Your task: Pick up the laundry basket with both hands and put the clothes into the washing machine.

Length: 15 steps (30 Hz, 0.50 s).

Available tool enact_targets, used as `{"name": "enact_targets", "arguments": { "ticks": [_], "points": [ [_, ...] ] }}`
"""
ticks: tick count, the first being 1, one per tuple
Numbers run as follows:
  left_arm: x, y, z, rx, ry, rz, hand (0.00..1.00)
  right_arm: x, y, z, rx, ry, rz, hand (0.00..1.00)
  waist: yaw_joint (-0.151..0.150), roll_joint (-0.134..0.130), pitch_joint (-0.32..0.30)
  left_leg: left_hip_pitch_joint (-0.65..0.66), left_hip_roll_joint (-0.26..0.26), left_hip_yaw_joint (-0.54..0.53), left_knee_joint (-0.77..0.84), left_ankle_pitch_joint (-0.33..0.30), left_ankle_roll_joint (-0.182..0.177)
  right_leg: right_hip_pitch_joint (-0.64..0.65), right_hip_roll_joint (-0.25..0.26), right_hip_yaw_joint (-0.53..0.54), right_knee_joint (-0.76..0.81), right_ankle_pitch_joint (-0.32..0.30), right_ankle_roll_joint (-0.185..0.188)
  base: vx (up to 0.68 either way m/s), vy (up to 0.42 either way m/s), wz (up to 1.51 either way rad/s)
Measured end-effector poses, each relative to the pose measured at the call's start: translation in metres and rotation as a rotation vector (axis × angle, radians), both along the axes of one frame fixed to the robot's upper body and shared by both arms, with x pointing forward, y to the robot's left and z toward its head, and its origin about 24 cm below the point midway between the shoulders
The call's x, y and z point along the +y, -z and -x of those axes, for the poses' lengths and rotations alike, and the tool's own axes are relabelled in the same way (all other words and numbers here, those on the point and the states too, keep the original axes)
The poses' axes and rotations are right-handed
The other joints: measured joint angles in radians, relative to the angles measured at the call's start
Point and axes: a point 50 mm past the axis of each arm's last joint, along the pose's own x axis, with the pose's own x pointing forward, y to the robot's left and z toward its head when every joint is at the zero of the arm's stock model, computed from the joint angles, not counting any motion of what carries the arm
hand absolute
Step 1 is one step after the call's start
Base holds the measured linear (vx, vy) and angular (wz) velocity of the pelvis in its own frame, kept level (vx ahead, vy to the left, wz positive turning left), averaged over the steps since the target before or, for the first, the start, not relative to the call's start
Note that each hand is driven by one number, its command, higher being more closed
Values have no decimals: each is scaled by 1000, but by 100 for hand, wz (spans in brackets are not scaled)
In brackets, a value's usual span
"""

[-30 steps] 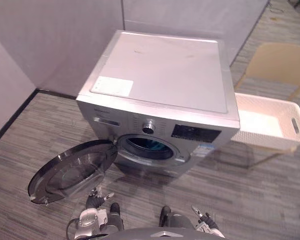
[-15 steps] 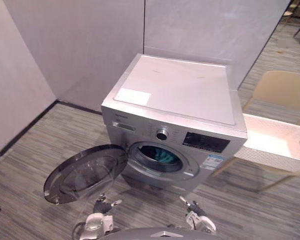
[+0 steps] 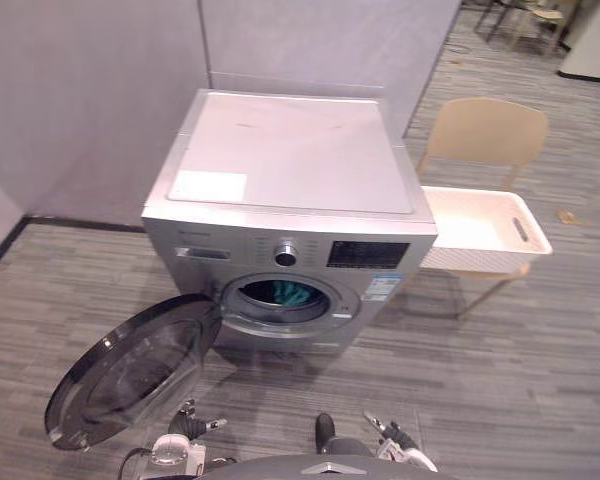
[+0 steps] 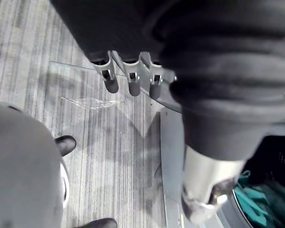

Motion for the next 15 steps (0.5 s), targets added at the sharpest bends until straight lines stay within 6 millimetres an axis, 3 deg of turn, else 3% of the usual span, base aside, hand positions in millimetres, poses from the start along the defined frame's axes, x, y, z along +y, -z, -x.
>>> {"name": "enact_targets", "arguments": {
  "ticks": [1, 2, 3, 4, 5, 7, 9, 10, 11, 12, 13, 14, 15],
  "points": [
    [2, 0, -1, -3, -14, -2, 0, 0, 1, 3, 8, 3, 0, 0, 0, -9, 3, -3, 9, 27, 1, 1, 1, -13, 0, 25, -13, 20, 8, -46, 3, -50],
    [2, -1, -1, -5, -19, -1, 0, 0, 0, 2, 4, 7, -3, 0, -2, 5, 13, -15, 33, 56, 1, 5, 7, -27, 3, 36, -1, 16, -1, -67, 15, -47],
    [2, -1, -2, -7, -24, 1, 0, -2, 0, 1, -2, 14, 3, 0, -8, 10, 18, -20, 49, 59, 9, 7, 5, -68, 4, 17, 129, -55, -49, -17, 7, -26],
    [2, -1, -4, -9, -19, -2, 0, -7, -1, 3, 0, 39, 8, 0, -8, 21, 24, -15, 81, 58, 18, 10, -2, -113, -5, 2, 323, -134, -61, 45, -52, -15],
    [3, -1, -1, -4, -17, -5, 0, -8, 1, 11, 17, 58, 10, 0, -7, 28, 24, -1, 109, 60, 16, 18, -19, -121, -27, 4, 439, -158, -54, 75, -90, -13],
    [4, 0, 3, 4, -15, -6, 0, -10, 1, 13, 20, 69, 10, 0, -4, 26, 22, 9, 141, 72, 14, 28, -50, -115, -81, 14, 490, -166, -47, 34, -194, -31],
    [4, 0, 2, 2, 3, -10, 0, -7, 1, 13, 20, 75, 1, 0, 7, 9, 10, 14, 147, 98, 10, 41, -90, -116, -138, 34, 424, -87, -38, 22, -291, -59],
    [3, -1, 1, 5, 26, -14, 0, -8, 2, 13, 25, 77, 1, 0, 7, 7, -11, 11, 158, 103, -3, 54, -115, -100, -106, 58, 364, -120, 35, 31, -281, -61],
    [-2, 0, 1, 6, 38, -5, 0, -9, 2, 15, 32, 77, 2, 0, 12, 28, -22, 5, 169, 102, -18, 62, -124, -97, -87, 61, 325, -125, 42, 41, -324, -72],
    [-11, 1, -1, 4, 55, 13, 0, -15, 2, 15, 36, 81, 14, 0, 14, 44, -26, -5, 178, 82, -26, 71, -120, -75, -66, 56, 238, -144, 70, 49, -374, -75],
    [-15, 0, -6, -7, 55, 23, 0, -16, 2, 15, 45, 84, 13, 0, 15, 49, -23, 8, 189, 74, -28, 78, -143, -41, -59, 49, 166, -178, 108, 35, -305, -61],
    [-20, 1, -6, 1, 55, 37, 0, -20, 2, 15, 46, 86, 21, 0, 11, 73, -10, 21, 212, 73, -28, 81, -147, -18, -38, 42, 156, -165, 99, 4, -351, -22],
    [-27, 0, -10, -12, 58, 53, 0, -24, 2, 19, 57, 91, 29, 0, -3, 78, 0, 38, 240, 63, -23, 91, -149, 25, -6, 28, 138, -165, 90, -18, -197, 5]
  ]
}}
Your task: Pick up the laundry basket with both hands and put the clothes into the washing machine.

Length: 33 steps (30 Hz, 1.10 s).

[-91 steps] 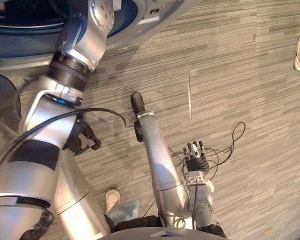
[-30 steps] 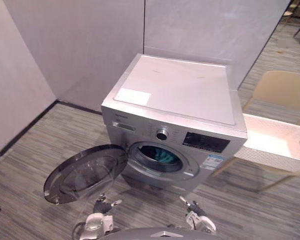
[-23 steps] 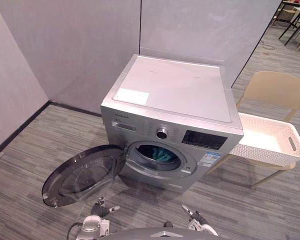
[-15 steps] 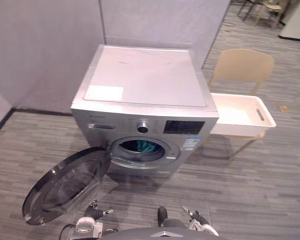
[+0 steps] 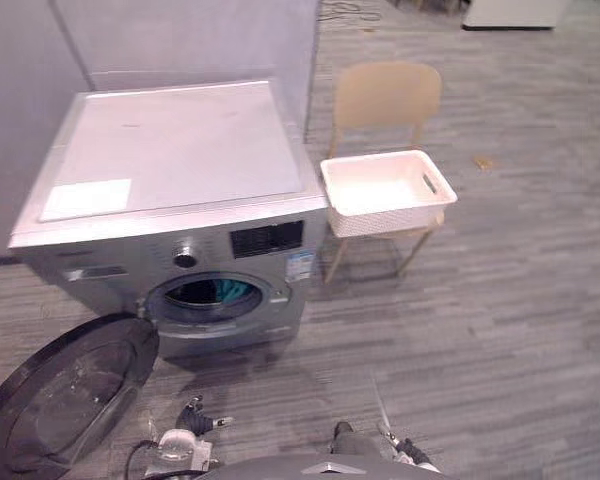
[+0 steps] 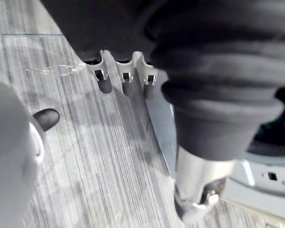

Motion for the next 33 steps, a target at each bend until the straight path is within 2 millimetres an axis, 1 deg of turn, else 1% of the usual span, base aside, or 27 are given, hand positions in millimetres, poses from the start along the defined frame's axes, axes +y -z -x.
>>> {"name": "enact_targets", "arguments": {
  "ticks": [3, 6, 7, 8, 9, 10, 11, 12, 13, 14, 15, 16, 17, 18, 19, 20, 21, 22, 24, 25, 27, 28, 29, 30, 31, 32, 33],
  "points": [
    [5, -1, 1, -13, -45, 1, 0, 0, 2, 8, 24, -8, 2, 0, -4, 15, -15, 26, 77, -6, 58, -3, -23, 27, 66, 4, 22, -19, -37, -69, -180, -9],
    [11, -2, 1, -16, -84, -5, 0, 3, 2, 7, 21, -6, -6, 0, -5, 5, -5, -30, 141, -36, 201, -2, -19, 15, 99, 2, 57, -47, -64, -147, -130, -3],
    [13, 0, 7, -1, -100, -5, 0, 5, 3, 9, 26, 0, -13, 0, -5, 1, 4, -74, 162, -36, 289, -2, 75, 14, 99, 2, 68, -47, -74, -171, -129, 1],
    [15, 0, 8, -6, -106, -7, 0, 6, 4, 13, 32, 6, -15, 0, -6, -5, 7, -102, 171, -35, 339, 3, 147, 17, 98, -2, 68, -46, -78, -187, -150, 6],
    [15, -1, 6, -10, -113, -5, 0, 5, 4, 17, 41, 12, -15, 0, -1, -21, 13, -122, 174, -45, 386, 2, 187, 23, 99, -1, 67, -40, -87, -145, -109, 9],
    [13, -1, 5, -14, -114, 2, 0, 2, 4, 18, 42, 17, -8, 0, 0, -11, 21, -145, 149, -96, 442, -39, 171, 26, 96, 6, 66, -36, -93, -175, 20, -14],
    [8, 0, 7, -11, -114, 16, 0, -6, 2, 18, 40, 17, 17, 0, 2, 13, 33, -164, 60, -178, 501, -118, 122, 25, 89, 31, 60, -32, -98, -149, 99, -27],
    [6, 0, 9, -6, -118, 21, 0, -9, 2, 21, 46, 19, 25, 0, 3, 25, 38, -161, 13, -204, 511, -158, 100, 24, 88, 44, 52, -31, -101, -177, 185, -48],
    [4, 2, 12, 3, -138, 32, 0, -10, 1, 22, 45, 17, 30, 0, 3, 50, 38, -156, -63, -233, 496, -231, 100, 22, 96, 68, 24, -23, -111, -127, 209, -57],
    [3, 3, 17, 12, -162, 42, 0, -11, 1, 20, 37, 24, 30, 0, 15, 73, 34, -137, -123, -276, 419, -307, 122, 10, 124, 105, -5, -15, -115, -125, 209, -76],
    [7, 2, 16, 2, -206, 49, 0, -11, 1, 19, 37, 19, 31, 0, 31, 60, 37, -142, -146, -291, 407, -317, 128, 4, 131, 138, -19, 2, -117, -107, 193, -97],
    [11, 3, 20, 9, -250, 48, 0, -7, 2, 21, 41, 9, 23, 0, 51, 63, 23, -137, -181, -311, 358, -325, 125, -3, 134, 175, -41, 29, -125, -59, 119, -86],
    [13, 4, 24, 19, -271, 48, 0, -5, 2, 21, 40, 6, 19, 0, 51, 51, 26, -133, -193, -316, 341, -325, 125, -19, 136, 172, 0, 29, -123, -11, 138, -74],
    [17, 4, 25, 15, -316, 50, 0, 0, 3, 20, 43, -8, 5, 0, 50, 27, 30, -117, -223, -329, 300, -323, 128, -20, 135, 181, 54, 21, -129, 59, 110, -49],
    [21, 3, 27, 8, -343, 46, 0, 6, 4, 21, 48, -19, -7, 0, 50, 1, 26, -94, -233, -291, 260, -306, 131, 12, 136, 193, 61, 17, -135, 72, 82, -48],
    [21, 3, 26, 3, -348, 46, 0, 7, 4, 20, 45, -35, -8, 0, 53, -4, 24, -84, -232, -265, 243, -289, 131, 23, 134, 184, 46, 0, -136, 79, 36, -64],
    [19, 2, 25, 0, -352, 53, 0, 7, 1, 11, 12, -71, 3, 0, 58, 6, 24, -80, -227, -240, 236, -274, 138, 24, 133, 192, 23, 1, -135, 60, 15, -60],
    [18, 3, 25, 1, -358, 56, 0, 7, 0, 7, -7, -90, 8, 0, 52, -1, 18, -69, -226, -225, 221, -270, 138, 24, 135, 195, 20, 4, -130, 64, 19, -54],
    [17, 3, 25, 2, -354, 60, 0, 8, 0, 9, -16, -98, 1, 0, 48, 2, 9, -49, -226, -202, 184, -261, 131, 6, 138, 201, 40, -9, -117, 116, -15, -25],
    [15, 3, 25, 1, -350, 62, 0, 8, 0, 13, -12, -98, -2, 0, 48, -18, -5, -46, -229, -194, 173, -257, 130, -16, 142, 207, 75, -21, -109, 215, -55, -34],
    [13, 0, 17, -20, -327, 63, 0, 8, -1, 11, -28, -94, -1, 0, 57, -24, -2, -18, -231, -164, 158, -220, 150, -108, 168, 199, 261, -61, -92, 174, -66, -56],
    [14, -2, 12, -39, -317, 60, 0, 12, -2, 7, -50, -87, -9, 0, 53, -34, 5, -4, -228, -145, 163, -219, 149, -186, 173, 168, 418, -59, -87, 148, -120, -46],
    [15, -3, 7, -52, -301, 56, 0, 16, -2, 6, -59, -75, -20, 0, 45, -54, 28, 25, -230, -142, 165, -219, 149, -230, 171, 138, 535, -41, -58, 144, -137, -22],
    [13, -4, 4, -59, -290, 60, 0, 17, -2, 6, -61, -72, -23, 0, 42, -57, 34, 37, -222, -144, 166, -219, 149, -242, 172, 127, 573, -25, -46, 138, -148, 5],
    [6, -6, -4, -75, -269, 74, 0, 15, -3, 4, -70, -64, -19, 0, 38, -49, 40, 52, -202, -145, 164, -219, 148, -266, 160, 107, 657, -45, -90, 100, -140, 20],
    [0, -7, -6, -85, -254, 87, 0, 17, -3, 6, -67, -54, -26, 0, 39, -63, 38, 64, -199, -146, 161, -219, 148, -290, 112, 104, 724, -88, -110, 103, -187, 25],
    [-3, -7, -8, -88, -252, 95, 0, 17, -3, 6, -69, -45, -27, 0, 39, -62, 38, 67, -191, -147, 159, -220, 142, -291, 79, 100, 731, -103, -122, 88, -247, 21]
  ]
}}
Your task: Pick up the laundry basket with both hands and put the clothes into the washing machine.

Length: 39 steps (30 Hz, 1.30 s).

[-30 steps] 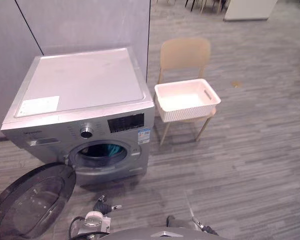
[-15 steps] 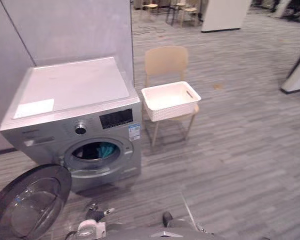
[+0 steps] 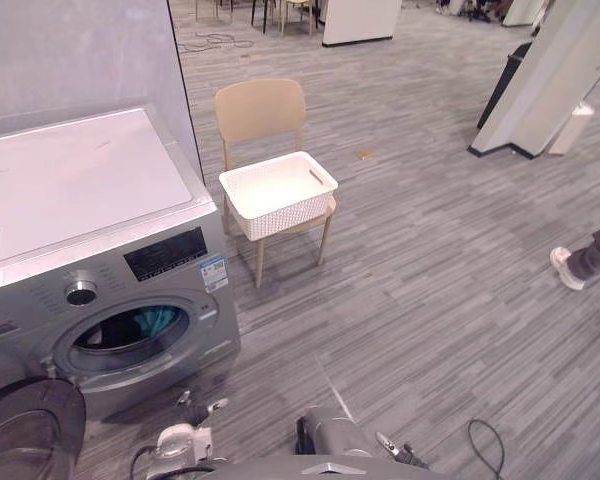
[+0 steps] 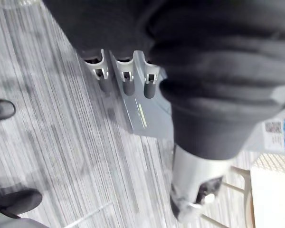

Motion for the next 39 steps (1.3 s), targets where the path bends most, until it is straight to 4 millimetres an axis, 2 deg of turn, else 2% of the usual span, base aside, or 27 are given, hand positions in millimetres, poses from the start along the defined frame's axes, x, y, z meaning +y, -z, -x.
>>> {"name": "enact_targets", "arguments": {
  "ticks": [2, 3, 4, 5, 6, 7, 8, 11, 13, 15, 16, 18, 19, 20, 21, 22, 23, 24, 25, 26, 29, 32, 34, 35, 36, 37, 39],
  "points": [
    [-6, 0, 0, -3, -12, 23, 0, -3, -1, -1, -5, 12, 6, 0, 3, 7, -1, 36, 33, 2, -31, 8, -40, 19, -146, -24, -119, -21, -7, 135, -306, 3],
    [-4, 0, 1, -1, -16, 19, 0, -3, -1, -1, -5, 11, 6, 0, 3, 9, -2, 45, 46, 6, -38, 12, -54, 33, -175, -36, -183, -18, -6, 169, -356, -21],
    [1, 1, 5, 5, -33, 14, 0, -2, 0, 1, 1, 16, 4, 0, 3, 5, -8, 57, 64, 10, -55, 16, -89, 74, -211, -63, -323, 24, -5, 108, -315, -26],
    [5, 2, 11, 13, -51, 9, 0, -2, 1, 6, 14, 34, -1, 0, 3, -5, -17, 64, 71, 8, -62, 16, -103, 86, -224, -71, -381, 77, -3, 245, -572, -52],
    [16, 4, 18, 33, -75, -9, 0, 3, 6, 15, 58, 84, -34, 0, 1, -16, -47, 80, 99, -4, -78, 16, -123, 108, -208, -103, -457, 52, 160, 246, -519, -54],
    [14, 7, 23, 58, -94, 2, 0, -4, 6, 15, 68, 84, -21, 0, -1, 15, -54, 88, 141, -12, -77, 21, -121, 110, -166, -123, -451, 48, 127, 300, -639, -60],
    [10, 10, 29, 80, -128, 33, 0, -13, 5, 19, 88, 74, 4, 0, -11, 51, -66, 84, 188, -32, -62, 64, -109, 111, -110, -131, -462, 31, 96, 213, -505, -51],
    [6, 13, 36, 101, -198, 81, 0, -17, 9, 33, 152, 91, -4, 0, -15, 77, -72, 30, 242, -135, 64, 170, -58, 140, -41, -134, -470, 5, 55, 180, -461, -29],
    [10, 13, 38, 95, -240, 83, 0, -18, 10, 38, 173, 99, -10, 0, -14, 83, -75, -96, 264, -221, 309, 270, 54, 196, -15, -135, -522, -7, 32, 126, -258, -7],
    [14, 12, 36, 79, -253, 76, 0, -18, 10, 37, 170, 107, -11, 0, -5, 89, -72, -193, 269, -207, 476, 318, 108, 227, 2, -146, -545, -2, 8, 105, -166, -9],
    [15, 11, 35, 76, -248, 72, 0, -19, 10, 39, 172, 124, -15, 0, 1, 91, -68, -215, 298, -181, 524, 380, 132, 252, 9, -160, -552, -2, -5, 111, -111, 5],
    [14, 11, 32, 74, -226, 68, 0, -19, 10, 38, 169, 132, -17, 0, -1, 88, -66, -219, 321, -127, 543, 404, 108, 288, -11, -184, -565, -1, -9, 143, -58, 43],
    [13, 10, 31, 67, -218, 69, 0, -19, 10, 33, 161, 126, -16, 0, -1, 87, -63, -235, 311, -94, 565, 304, 61, 302, -33, -195, -577, -4, -9, 165, 38, 90],
    [12, 9, 28, 59, -201, 67, 0, -18, 9, 22, 140, 117, -20, 0, -6, 84, -47, -252, 262, -55, 551, 146, -16, 337, -71, -230, -605, 4, -2, 90, 60, 92],
    [12, 9, 27, 55, -191, 65, 0, -20, 9, 22, 141, 112, -15, 0, -8, 83, -41, -259, 225, -35, 519, 100, -36, 358, -92, -254, -619, 9, 6, 107, 133, 109],
    [11, 9, 27, 58, -161, 57, 0, -22, 8, 18, 137, 103, -8, 0, 0, 87, -41, -259, 157, 9, 400, 67, -41, 374, -120, -287, -630, 15, 19, 59, 175, 98],
    [9, 9, 27, 61, -142, 56, 0, -26, 5, 8, 110, 82, 5, 0, 9, 110, -30, -256, 115, 63, 284, 53, -22, 384, -123, -317, -632, 5, 35, 67, 228, 85],
    [9, 10, 31, 76, -136, 56, 0, -26, 5, 4, 100, 76, 6, 0, 11, 112, -29, -237, 114, 83, 242, 25, -37, 384, -122, -324, -630, -1, 47, 42, 220, 75],
    [13, 11, 34, 93, -129, 47, 0, -24, 4, -4, 88, 60, 4, 0, 17, 110, -26, -225, 69, 62, 167, 15, -46, 383, -136, -340, -644, -2, 63, 39, 172, 73],
    [20, 11, 34, 93, -124, 26, 0, -19, 5, -9, 82, 44, -9, 0, 24, 79, -30, -220, 28, 40, 120, 33, -23, 395, -145, -339, -689, 20, 62, 58, 141, 72],
    [24, 10, 32, 93, -132, 22, 0, -12, 5, -16, 66, 31, -20, 0, 45, 63, -17, -213, -27, 2, 88, 50, 1, 441, -178, -365, -729, 39, 68, 120, 154, 61],
    [22, 11, 32, 97, -127, 28, 0, -9, 6, -12, 83, -36, -4, 0, 49, 44, -24, -168, -106, -45, 11, 60, 28, 477, -250, -408, -678, 23, 79, 96, 128, 58],
    [20, 11, 31, 100, -117, 33, 0, -14, 2, -13, 53, -47, 22, 0, 47, 43, -25, -120, -137, -70, -52, 66, 37, 397, -307, -394, -446, 18, 70, 75, 101, 52],
    [22, 10, 29, 97, -114, 27, 0, -19, 0, -13, 33, -46, 42, 0, 39, 37, -27, -102, -147, -99, -53, 67, 35, 341, -331, -364, -288, 34, 50, 83, 56, 52],
    [24, 10, 29, 98, -110, 22, 0, -18, 0, -12, 30, -46, 40, 0, 36, 35, -27, -98, -150, -114, -47, 68, 42, 311, -335, -334, -213, 48, 37, 155, -8, 85],
    [26, 9, 26, 92, -84, 8, 0, -12, 2, -6, 41, -44, 20, 0, 26, 11, -32, -84, -156, -167, -40, 63, 44, 251, -324, -263, -44, 64, 33, 193, -112, 114],
    [25, 7, 18, 77, -18, -14, 0, -6, 6, 9, 71, -19, -17, 0, 18, -2, -37, -85, -147, -229, -21, 61, 39, 192, -279, -212, 69, 18, 52, 192, -174, 119]
  ]
}}
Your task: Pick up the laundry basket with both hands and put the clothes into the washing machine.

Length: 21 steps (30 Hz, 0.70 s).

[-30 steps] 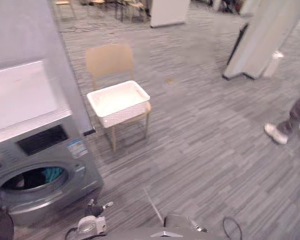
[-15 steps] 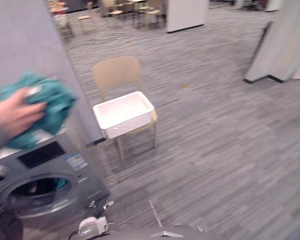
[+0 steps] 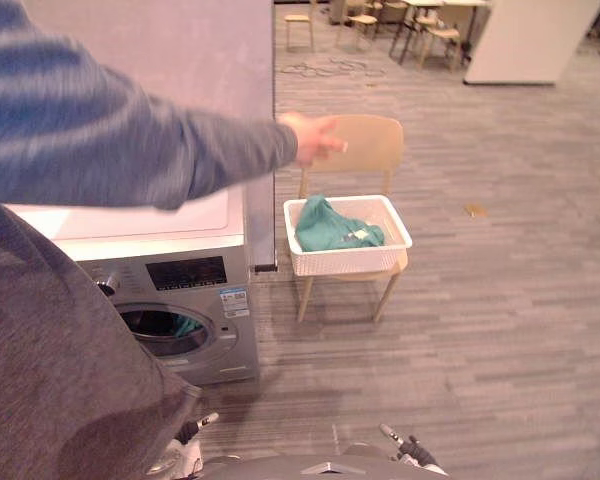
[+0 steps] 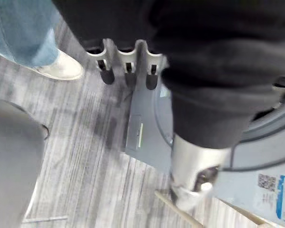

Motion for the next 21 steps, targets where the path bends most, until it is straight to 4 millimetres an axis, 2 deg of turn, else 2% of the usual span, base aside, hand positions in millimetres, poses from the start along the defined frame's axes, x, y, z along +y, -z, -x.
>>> {"name": "enact_targets", "arguments": {
  "ticks": [1, 3, 5, 6, 7, 8, 9, 10, 11, 12, 13, 15, 16, 17, 19, 21],
  "points": [
    [-5, -1, -4, -8, 29, 3, 0, -2, 1, 7, 15, 17, -1, 0, -5, 10, 4, -2, 6, -37, 4, 2, -7, -31, 11, 13, -2, -33, 4, 125, -164, 75],
    [-10, -1, -6, -12, 47, 9, 0, -4, 1, 11, 15, 52, 0, 0, -5, 23, 7, 5, 18, -55, 4, 5, -16, -55, 10, 42, -73, -56, 2, 128, -236, 51],
    [-19, -1, -8, -18, 65, 24, 0, -8, -1, 13, 12, 60, 15, 0, -5, 50, 9, 20, 74, -79, 5, -9, -65, -33, 21, 105, -327, -60, -20, 112, -347, 28],
    [-19, -1, -9, -20, 68, 25, 0, -8, -1, 14, 13, 58, 14, 0, -4, 50, 8, 19, 90, -83, 5, -15, -84, -19, 26, 136, -409, -48, -25, 72, -421, 14],
    [-19, -1, -9, -23, 71, 22, 0, -5, 0, 15, 20, 57, 5, 0, -3, 42, 5, 16, 118, -97, 8, -31, -122, 1, 39, 204, -525, -4, -21, 98, -522, 15],
    [-16, -1, -9, -23, 74, 10, 0, 3, 3, 19, 38, 54, -19, 0, -2, 16, -8, 16, 142, -112, 8, -44, -171, 20, 38, 235, -581, 26, 43, 105, -577, 20],
    [-15, -1, -9, -21, 80, 6, 0, 6, 4, 23, 54, 61, -28, 0, -5, 4, -16, 20, 162, -125, 10, -53, -187, 28, 48, 217, -581, -1, 150, 98, -585, 39],
    [-28, 0, -6, -14, 81, 42, 0, -4, 2, 22, 58, 45, -3, 0, -17, 44, -22, 19, 215, -155, 6, -47, -200, 24, 93, 155, -550, -35, 107, 78, -424, 37],
    [-35, 0, -7, -21, 83, 63, 0, -6, 2, 24, 62, 45, 2, 0, -11, 55, -27, 25, 225, -152, 1, -34, -180, 15, 106, 145, -524, -57, 100, 100, -452, 42],
    [-42, 0, -8, -29, 80, 82, 0, -8, 2, 23, 63, 44, 6, 0, -7, 62, -23, 37, 245, -148, -16, 17, -187, 3, 122, 136, -461, -93, 90, 98, -431, 31],
    [-44, 1, -6, -23, 53, 94, 0, -11, 2, 23, 70, 40, 7, 0, -12, 73, -29, 39, 270, -150, -19, 44, -204, 6, 143, 112, -435, -111, 62, 105, -488, 32],
    [-41, 3, 1, -7, 9, 102, 0, -15, 2, 23, 84, 48, 7, 0, -11, 98, -35, 21, 326, -160, 0, 72, -197, 32, 190, 72, -451, -128, 30, 67, -334, 36],
    [-39, 3, 1, -7, -1, 100, 0, -16, 2, 23, 88, 52, 6, 0, -11, 100, -34, 4, 343, -172, 19, 82, -196, 44, 204, 54, -464, -127, 23, 50, -209, 55],
    [-35, 3, 1, -8, -9, 91, 0, -15, 4, 28, 108, 78, -2, 0, -15, 101, -32, -40, 366, -201, 79, 106, -165, 76, 230, 19, -503, -117, 1, 70, -288, 56],
    [-22, 2, -1, -10, -3, 57, 0, -13, 5, 29, 123, 99, -14, 0, -12, 93, -16, -106, 384, -177, 189, 188, -47, 136, 263, -2, -579, -89, -33, 56, -261, 36],
    [-16, 3, 4, 11, 8, 40, 0, -15, 5, 27, 114, 99, -7, 0, -10, 96, -11, -128, 423, -85, 239, 247, -3, 170, 284, -8, -633, -56, -53, 15, -155, -4]
  ]
}}
